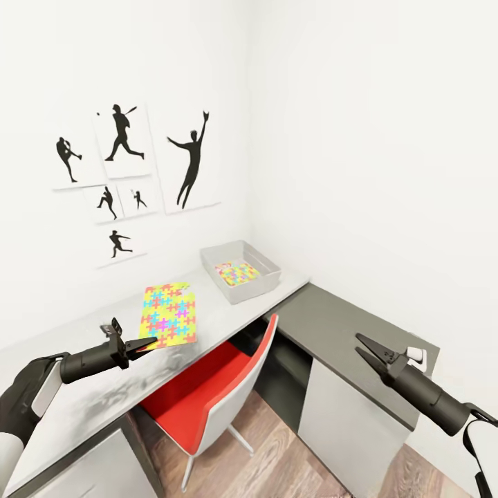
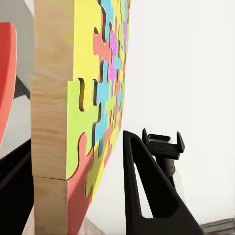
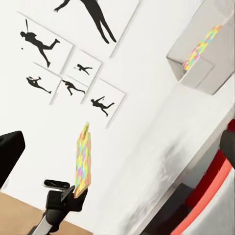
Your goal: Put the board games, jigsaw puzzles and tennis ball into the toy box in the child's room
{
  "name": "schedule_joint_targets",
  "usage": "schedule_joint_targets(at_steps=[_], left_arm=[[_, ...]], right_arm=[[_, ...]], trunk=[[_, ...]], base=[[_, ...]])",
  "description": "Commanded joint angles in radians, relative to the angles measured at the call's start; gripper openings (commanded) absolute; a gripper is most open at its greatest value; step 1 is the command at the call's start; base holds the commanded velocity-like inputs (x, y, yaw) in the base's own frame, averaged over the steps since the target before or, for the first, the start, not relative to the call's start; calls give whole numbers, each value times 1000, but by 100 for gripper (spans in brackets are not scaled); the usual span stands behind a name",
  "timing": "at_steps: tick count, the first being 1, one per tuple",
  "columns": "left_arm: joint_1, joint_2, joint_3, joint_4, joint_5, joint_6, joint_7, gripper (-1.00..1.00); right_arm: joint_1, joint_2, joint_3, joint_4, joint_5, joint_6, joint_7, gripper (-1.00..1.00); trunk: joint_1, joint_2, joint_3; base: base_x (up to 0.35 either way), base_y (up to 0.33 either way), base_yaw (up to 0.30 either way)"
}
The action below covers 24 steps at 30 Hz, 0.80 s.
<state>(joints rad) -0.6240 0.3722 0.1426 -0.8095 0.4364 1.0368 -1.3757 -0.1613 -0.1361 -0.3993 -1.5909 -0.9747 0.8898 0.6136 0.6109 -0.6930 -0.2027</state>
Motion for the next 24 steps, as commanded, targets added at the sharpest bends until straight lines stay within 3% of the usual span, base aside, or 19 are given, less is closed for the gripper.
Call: schedule_joint_targets(at_steps=[1,18,24], left_arm=[[0,0,0,0,2,9,-2,-100],[0,1,1,0,2,9,-2,-100],[0,12,2,0,4,9,-2,-100]], right_arm=[[-1,0,-1,0,1,6,3,100],[-1,3,-1,5,1,4,3,100],[-1,4,-1,5,1,3,3,100]], trunk=[[-4,6,2],[-69,125,55],[-92,167,74]], base=[[0,0,-279],[0,0,-279],[0,0,-244]])
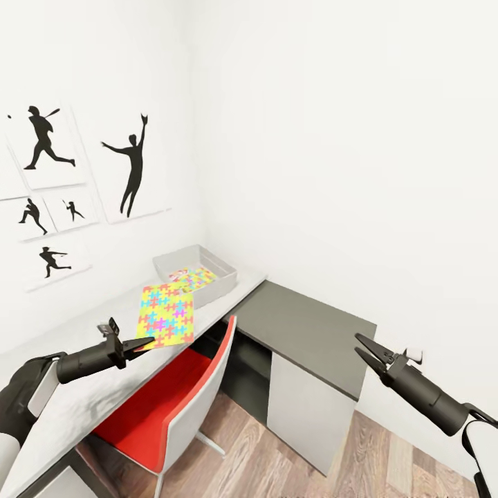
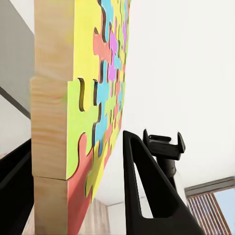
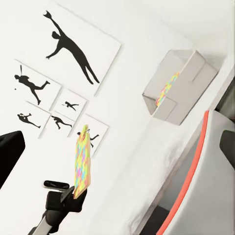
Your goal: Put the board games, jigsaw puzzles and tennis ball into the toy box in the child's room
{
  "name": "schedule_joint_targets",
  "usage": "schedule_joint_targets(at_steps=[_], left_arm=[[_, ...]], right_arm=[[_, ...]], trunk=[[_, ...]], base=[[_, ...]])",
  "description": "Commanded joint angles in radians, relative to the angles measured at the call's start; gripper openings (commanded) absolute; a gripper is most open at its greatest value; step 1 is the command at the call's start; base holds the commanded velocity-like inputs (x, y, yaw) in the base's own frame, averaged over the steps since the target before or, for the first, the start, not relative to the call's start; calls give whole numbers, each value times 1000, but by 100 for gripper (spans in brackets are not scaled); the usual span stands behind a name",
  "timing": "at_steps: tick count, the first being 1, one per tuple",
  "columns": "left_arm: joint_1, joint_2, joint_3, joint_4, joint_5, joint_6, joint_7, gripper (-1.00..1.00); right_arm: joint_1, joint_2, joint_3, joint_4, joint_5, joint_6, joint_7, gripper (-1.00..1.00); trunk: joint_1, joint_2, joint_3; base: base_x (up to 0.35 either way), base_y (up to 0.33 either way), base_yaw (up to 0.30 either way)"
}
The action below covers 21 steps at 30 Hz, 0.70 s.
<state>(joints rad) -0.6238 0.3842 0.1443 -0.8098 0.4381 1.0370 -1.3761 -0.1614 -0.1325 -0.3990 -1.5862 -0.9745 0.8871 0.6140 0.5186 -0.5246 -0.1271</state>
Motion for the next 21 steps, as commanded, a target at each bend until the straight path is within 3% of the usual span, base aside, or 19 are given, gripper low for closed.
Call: schedule_joint_targets(at_steps=[1,7,10,13,16,21], left_arm=[[-1,2,0,0,2,9,-2,-100],[-1,9,0,0,2,9,-3,-100],[-1,50,0,-4,3,9,-15,-100],[0,71,-2,-5,0,9,-62,-100],[1,78,-6,-6,-5,4,-108,-100],[1,80,-3,-5,-8,-3,-120,-100]], right_arm=[[-1,0,-1,-1,0,6,3,100],[-1,1,-1,-4,0,6,3,100],[-1,-1,-2,-5,0,6,3,100],[-1,0,-2,-5,0,6,3,100],[-1,0,0,-5,0,5,3,100],[-1,1,1,-4,2,4,3,100]], trunk=[[-3,6,1],[-26,48,20],[-38,69,30],[-42,76,33],[-42,76,33],[-42,76,33]], base=[[0,0,-87],[0,0,53],[0,0,261],[0,0,282],[0,0,214],[68,0,47]])
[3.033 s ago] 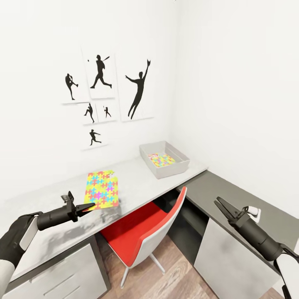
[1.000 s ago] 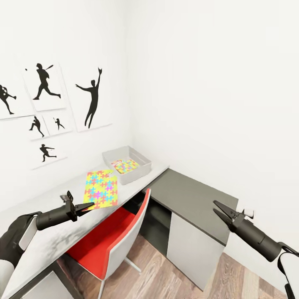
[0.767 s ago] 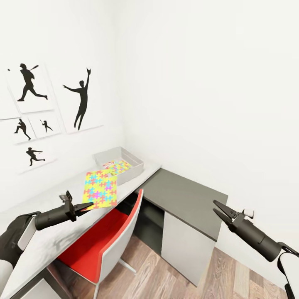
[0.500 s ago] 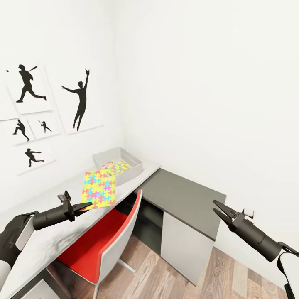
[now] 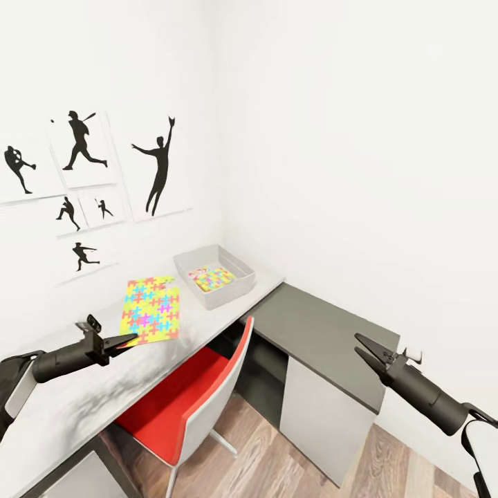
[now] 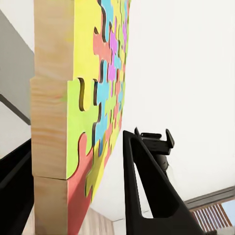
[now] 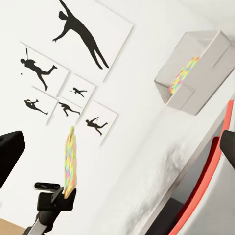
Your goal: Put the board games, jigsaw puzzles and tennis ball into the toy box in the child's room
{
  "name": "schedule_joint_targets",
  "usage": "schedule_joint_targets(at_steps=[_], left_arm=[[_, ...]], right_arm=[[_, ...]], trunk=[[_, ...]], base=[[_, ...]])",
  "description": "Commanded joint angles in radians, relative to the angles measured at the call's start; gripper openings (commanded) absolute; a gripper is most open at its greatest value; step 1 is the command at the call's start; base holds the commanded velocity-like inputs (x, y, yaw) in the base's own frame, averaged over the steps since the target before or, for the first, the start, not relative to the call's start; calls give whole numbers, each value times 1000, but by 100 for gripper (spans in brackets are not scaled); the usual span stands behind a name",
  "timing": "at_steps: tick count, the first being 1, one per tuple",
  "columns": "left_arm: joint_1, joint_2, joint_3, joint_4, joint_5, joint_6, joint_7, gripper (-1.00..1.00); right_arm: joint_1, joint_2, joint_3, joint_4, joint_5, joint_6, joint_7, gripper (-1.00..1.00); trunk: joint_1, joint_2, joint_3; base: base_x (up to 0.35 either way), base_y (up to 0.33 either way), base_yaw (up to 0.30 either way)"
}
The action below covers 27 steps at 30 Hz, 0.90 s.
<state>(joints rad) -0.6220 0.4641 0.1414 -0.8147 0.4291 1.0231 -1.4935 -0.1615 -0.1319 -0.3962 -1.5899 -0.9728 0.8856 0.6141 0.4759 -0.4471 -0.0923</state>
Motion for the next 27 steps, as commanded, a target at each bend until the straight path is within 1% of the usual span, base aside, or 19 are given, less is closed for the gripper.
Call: schedule_joint_targets(at_steps=[1,19,23,27], left_arm=[[-1,1,1,0,1,10,-5,-100],[1,1,3,0,4,1,-7,-100],[1,1,3,1,7,-9,-8,-100],[1,1,3,1,8,-10,-8,-100]], right_arm=[[-1,0,1,0,2,6,3,100],[-1,0,-3,-1,6,6,3,100],[-1,0,-1,-3,6,6,3,100],[-1,0,-2,-4,6,6,3,100]], trunk=[[1,-2,-2],[1,-2,-2],[1,-2,-1],[1,-2,1]], base=[[261,0,7],[306,0,2],[235,0,177],[77,0,166]])
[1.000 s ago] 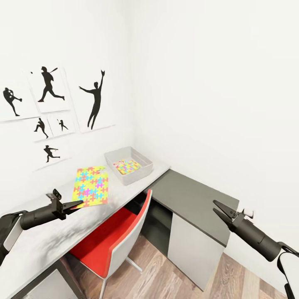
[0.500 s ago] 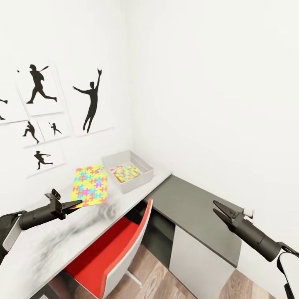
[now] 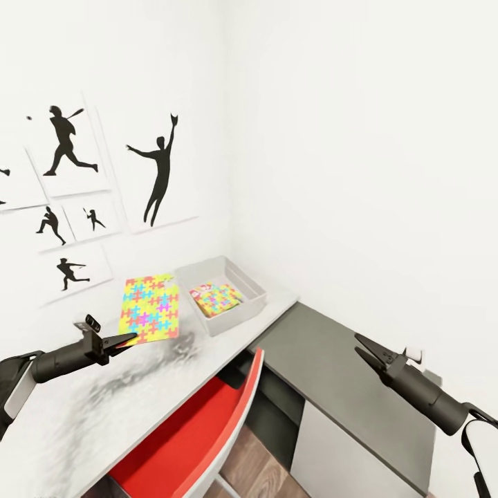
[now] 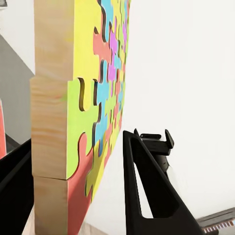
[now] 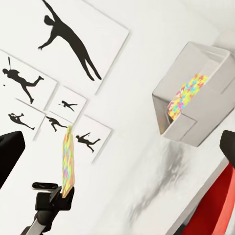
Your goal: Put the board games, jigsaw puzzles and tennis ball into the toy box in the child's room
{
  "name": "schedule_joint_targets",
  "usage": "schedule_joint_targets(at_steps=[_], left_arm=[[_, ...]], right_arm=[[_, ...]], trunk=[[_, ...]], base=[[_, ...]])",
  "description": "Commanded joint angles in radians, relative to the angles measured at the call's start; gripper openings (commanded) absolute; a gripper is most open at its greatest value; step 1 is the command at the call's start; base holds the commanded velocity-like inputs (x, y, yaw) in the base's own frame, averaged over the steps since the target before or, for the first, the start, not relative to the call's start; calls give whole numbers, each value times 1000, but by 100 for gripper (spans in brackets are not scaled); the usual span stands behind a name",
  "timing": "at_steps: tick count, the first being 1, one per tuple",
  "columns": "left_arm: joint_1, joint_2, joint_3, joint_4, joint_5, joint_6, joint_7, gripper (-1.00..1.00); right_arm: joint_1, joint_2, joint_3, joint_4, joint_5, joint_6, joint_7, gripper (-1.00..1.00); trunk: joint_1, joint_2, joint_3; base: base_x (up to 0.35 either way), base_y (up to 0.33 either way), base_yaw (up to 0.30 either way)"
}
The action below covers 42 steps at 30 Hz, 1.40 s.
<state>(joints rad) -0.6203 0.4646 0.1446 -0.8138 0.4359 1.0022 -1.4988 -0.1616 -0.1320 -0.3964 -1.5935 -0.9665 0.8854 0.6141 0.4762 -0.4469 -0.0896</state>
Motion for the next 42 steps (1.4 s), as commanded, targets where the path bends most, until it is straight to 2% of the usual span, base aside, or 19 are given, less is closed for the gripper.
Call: schedule_joint_targets(at_steps=[1,9,15,42], left_arm=[[-1,0,0,0,1,10,-3,-100],[-1,0,0,0,1,10,-3,-100],[-1,0,0,-1,1,10,-3,-100],[-1,-1,0,-1,3,-8,-3,-100]], right_arm=[[-1,0,-2,0,0,6,3,100],[-1,0,-2,0,0,6,3,100],[-1,0,0,0,0,6,3,100],[-1,0,4,0,0,6,3,100]], trunk=[[1,-2,-2],[1,-2,-2],[1,-2,-2],[1,-2,-2]], base=[[21,0,54],[22,0,4],[247,0,27],[160,0,255]])
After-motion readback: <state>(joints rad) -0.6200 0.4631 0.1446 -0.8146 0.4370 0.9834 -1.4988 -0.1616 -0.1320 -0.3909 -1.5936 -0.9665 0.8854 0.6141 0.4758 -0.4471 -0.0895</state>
